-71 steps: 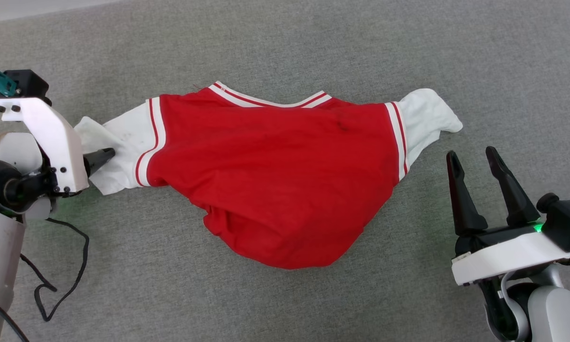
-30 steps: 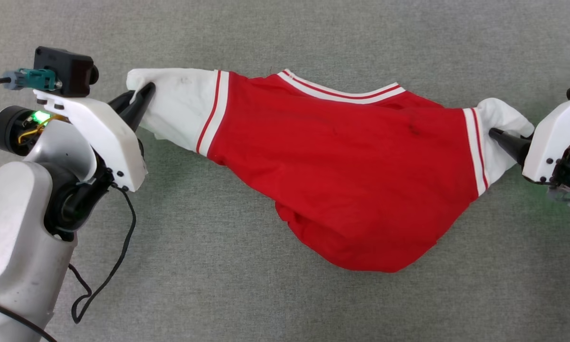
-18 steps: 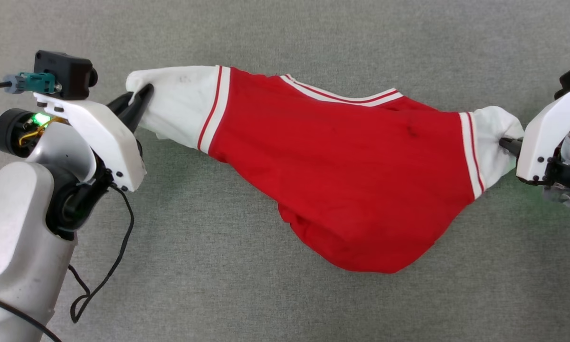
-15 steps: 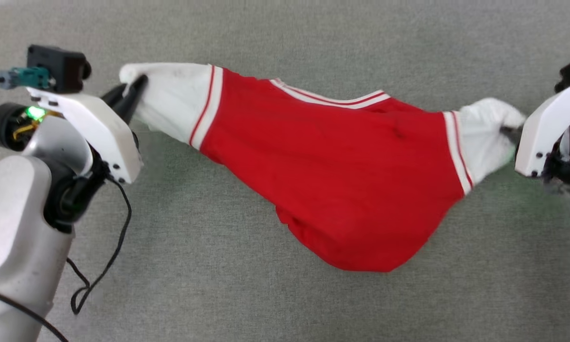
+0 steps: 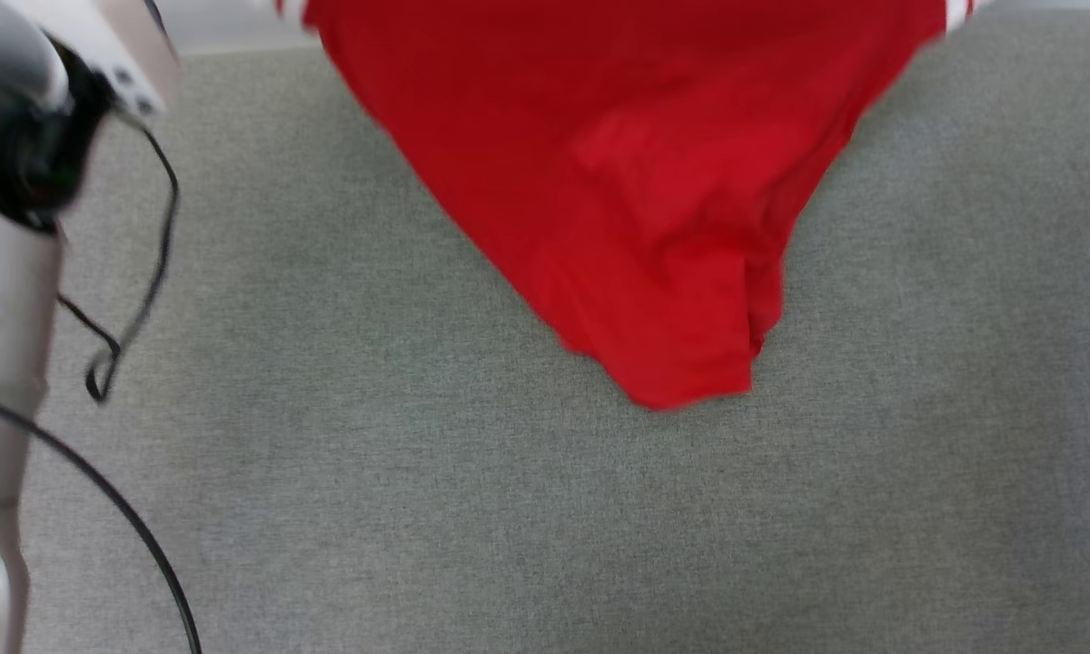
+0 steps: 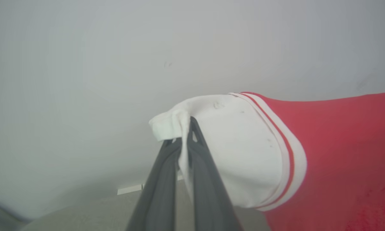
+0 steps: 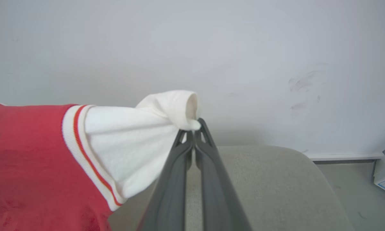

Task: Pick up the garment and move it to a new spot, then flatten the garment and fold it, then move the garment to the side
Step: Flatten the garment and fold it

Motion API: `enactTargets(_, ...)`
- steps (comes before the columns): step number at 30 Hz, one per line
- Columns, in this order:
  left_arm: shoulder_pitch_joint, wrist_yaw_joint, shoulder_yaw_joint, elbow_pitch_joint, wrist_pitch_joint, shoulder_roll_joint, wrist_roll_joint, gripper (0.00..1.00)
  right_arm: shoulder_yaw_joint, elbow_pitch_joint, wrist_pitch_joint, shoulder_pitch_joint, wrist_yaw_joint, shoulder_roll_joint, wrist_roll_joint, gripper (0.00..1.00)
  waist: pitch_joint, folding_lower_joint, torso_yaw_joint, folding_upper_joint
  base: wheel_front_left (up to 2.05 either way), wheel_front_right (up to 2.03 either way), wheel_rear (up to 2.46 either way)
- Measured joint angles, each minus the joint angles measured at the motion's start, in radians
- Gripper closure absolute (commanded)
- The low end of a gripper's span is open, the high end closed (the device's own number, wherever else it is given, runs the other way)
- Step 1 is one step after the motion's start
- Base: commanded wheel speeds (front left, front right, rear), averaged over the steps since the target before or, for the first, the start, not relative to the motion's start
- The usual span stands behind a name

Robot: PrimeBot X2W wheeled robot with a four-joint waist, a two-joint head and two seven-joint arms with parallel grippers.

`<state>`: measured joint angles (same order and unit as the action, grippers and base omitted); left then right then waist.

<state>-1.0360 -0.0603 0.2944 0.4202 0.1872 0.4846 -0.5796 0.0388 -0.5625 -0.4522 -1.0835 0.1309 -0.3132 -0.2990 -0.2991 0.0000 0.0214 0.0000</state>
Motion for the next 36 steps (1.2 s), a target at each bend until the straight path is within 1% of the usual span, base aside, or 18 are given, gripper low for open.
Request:
enactTargets(7, -0.266, -0.010, -0.001, 0.124, -0.123, -0.001, 0.068, 1.00, 0.004, -0.023, 0.111, -0.239, 0.000, 0.007, 0.047, 1.00, -0.067, 0.0001, 0.009, 0.0000, 0.00, 0.00, 0.00)
enactTargets(12, -0.438, -0.022, -0.009, 0.200, -0.204, -0.014, 0.085, 1.00, 0.006, -0.036, 0.170, -0.409, 0.000, -0.004, 0.083, 1.00, -0.131, 0.0000, 0.010, 0.0000, 0.00, 0.00, 0.00)
enactTargets(15, -0.527, -0.034, -0.013, 0.232, -0.238, -0.018, 0.083, 1.00, 0.004, -0.044, 0.198, -0.498, 0.000, -0.005, 0.094, 1.00, -0.174, 0.0000, 0.012, 0.0000, 0.00, 0.00, 0.00)
enactTargets(20, -0.614, -0.043, -0.005, 0.283, -0.254, -0.016, 0.088, 1.00, -0.020, -0.062, 0.227, -0.593, 0.000, 0.003, 0.101, 1.00, -0.242, 0.0001, 0.018, 0.0000, 0.00, 0.00, 0.00)
enactTargets(23, -0.648, -0.045, 0.001, 0.311, -0.263, -0.016, 0.091, 1.00, -0.039, -0.075, 0.241, -0.622, 0.000, 0.012, 0.103, 1.00, -0.284, 0.0001, 0.021, 0.0000, 0.00, 0.00, 0.00)
enactTargets(29, -0.649, -0.055, 0.019, 0.378, -0.296, -0.030, 0.079, 1.00, -0.097, -0.117, 0.272, -0.618, 0.000, 0.032, 0.077, 1.00, -0.353, 0.0001, 0.027, 0.0000, 0.00, 0.00, 0.00)
enactTargets(32, -0.615, -0.063, 0.031, 0.410, -0.314, -0.043, 0.060, 1.00, -0.138, -0.135, 0.282, -0.584, 0.000, 0.031, 0.049, 1.00, -0.366, 0.0001, 0.026, 0.0000, 0.00, 0.00, 0.00)
enactTargets(36, -0.525, -0.066, 0.048, 0.437, -0.345, -0.054, 0.028, 1.00, -0.202, -0.138, 0.304, -0.496, 0.000, 0.030, 0.002, 1.00, -0.351, 0.0001, 0.022, 0.0000, 0.00, 0.00, 0.00)
